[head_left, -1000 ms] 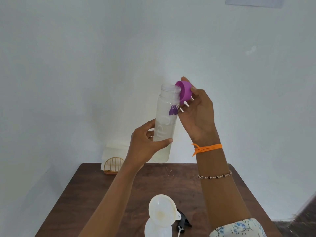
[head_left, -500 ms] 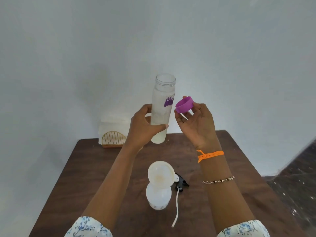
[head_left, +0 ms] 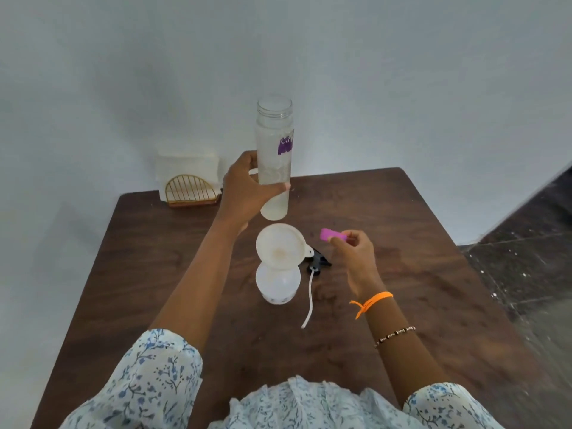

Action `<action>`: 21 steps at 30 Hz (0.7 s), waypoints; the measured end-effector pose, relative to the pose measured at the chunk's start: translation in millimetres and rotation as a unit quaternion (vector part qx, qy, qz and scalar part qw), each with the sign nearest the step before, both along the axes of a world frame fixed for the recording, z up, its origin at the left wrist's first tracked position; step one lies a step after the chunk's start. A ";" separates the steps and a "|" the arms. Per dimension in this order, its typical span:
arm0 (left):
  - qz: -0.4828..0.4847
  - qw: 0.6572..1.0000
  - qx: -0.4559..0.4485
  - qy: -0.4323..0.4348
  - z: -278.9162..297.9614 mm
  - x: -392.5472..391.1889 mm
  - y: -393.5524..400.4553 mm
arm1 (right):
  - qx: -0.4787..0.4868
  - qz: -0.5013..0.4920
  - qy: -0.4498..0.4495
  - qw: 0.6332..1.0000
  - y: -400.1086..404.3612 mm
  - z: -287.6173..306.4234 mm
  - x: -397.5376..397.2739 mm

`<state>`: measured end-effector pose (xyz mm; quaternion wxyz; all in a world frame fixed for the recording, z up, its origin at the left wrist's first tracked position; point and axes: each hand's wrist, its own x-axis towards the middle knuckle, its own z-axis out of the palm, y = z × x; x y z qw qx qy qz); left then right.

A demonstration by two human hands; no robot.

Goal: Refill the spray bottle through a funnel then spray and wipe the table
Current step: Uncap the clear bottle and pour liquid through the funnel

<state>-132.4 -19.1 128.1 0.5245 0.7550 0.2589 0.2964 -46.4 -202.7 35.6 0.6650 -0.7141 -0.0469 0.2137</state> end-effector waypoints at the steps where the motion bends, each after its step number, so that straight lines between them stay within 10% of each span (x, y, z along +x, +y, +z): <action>1: 0.002 1.000 -0.002 0.002 -1.9 -0.2 1.1 | -0.052 -0.006 -0.020 0.998 -5.6 -11.0 -1.0; 9: 0.002 1.000 -0.003 0.016 -11.5 -0.7 2.8 | -0.261 0.077 -0.180 0.945 -25.0 -70.4 -7.0; 21: 0.005 1.000 -0.006 0.019 -19.5 -0.7 2.3 | -0.257 0.069 -0.198 0.943 -21.8 -66.2 0.7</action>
